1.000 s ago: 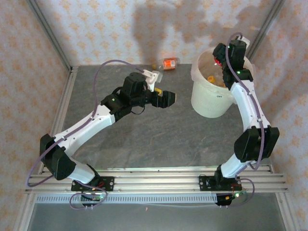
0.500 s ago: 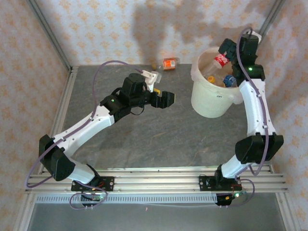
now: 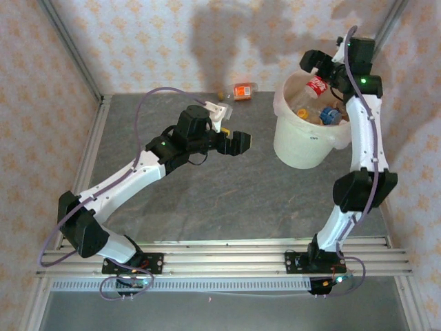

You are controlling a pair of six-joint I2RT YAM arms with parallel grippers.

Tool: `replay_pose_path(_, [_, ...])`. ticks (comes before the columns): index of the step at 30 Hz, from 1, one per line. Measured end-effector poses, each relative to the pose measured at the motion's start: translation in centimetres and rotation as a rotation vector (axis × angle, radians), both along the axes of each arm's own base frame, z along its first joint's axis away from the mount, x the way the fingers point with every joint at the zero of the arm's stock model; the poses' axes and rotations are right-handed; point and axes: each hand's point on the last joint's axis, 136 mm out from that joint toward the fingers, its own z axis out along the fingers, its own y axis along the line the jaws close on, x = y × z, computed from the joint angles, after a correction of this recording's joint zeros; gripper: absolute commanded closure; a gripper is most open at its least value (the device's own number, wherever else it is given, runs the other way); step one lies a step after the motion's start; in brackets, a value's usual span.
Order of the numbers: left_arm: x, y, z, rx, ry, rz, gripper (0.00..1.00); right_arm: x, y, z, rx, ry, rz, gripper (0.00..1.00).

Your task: Put the plastic bottles in the bin

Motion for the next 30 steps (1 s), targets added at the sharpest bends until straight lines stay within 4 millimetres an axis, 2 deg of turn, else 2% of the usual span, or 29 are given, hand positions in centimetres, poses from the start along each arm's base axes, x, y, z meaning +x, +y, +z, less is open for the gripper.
replay_pose_path(2, [0.0, 0.0, -0.1, -0.001, 0.004, 0.001, 0.01, 0.8, 0.5, -1.2, 0.003, 0.035, 0.034, 0.01])
replay_pose_path(7, [0.4, -0.3, -1.1, 0.012, 0.026, 0.003, 0.01, 1.5, 1.0, -0.6, -0.012, 0.057, 0.04, 0.01])
replay_pose_path(11, [0.8, -0.7, -2.4, 0.027, 0.052, 0.005, 0.01, 2.1, 0.6, -1.5, -0.045, 0.107, 0.005, 0.01])
replay_pose_path(17, [1.0, -0.8, -3.2, 0.032, 0.075, 0.01, 0.01, 0.9, -1.3, -2.5, -0.135, 0.183, -0.119, 0.01])
replay_pose_path(21, [1.0, -0.8, -3.2, 0.031, 0.075, 0.01, 0.01, -0.8, -2.9, -3.4, -0.187, 0.253, -0.191, 0.01])
replay_pose_path(26, [1.1, -0.8, -3.2, 0.029, 0.075, 0.011, 0.01, -3.0, -3.3, -5.1, -0.205, 0.35, -0.2, 0.01])
replay_pose_path(30, [1.1, -0.8, -3.2, 0.027, 0.078, 0.013, 0.01, -3.8, -3.7, -4.0, -0.214, 0.33, -0.226, 0.01])
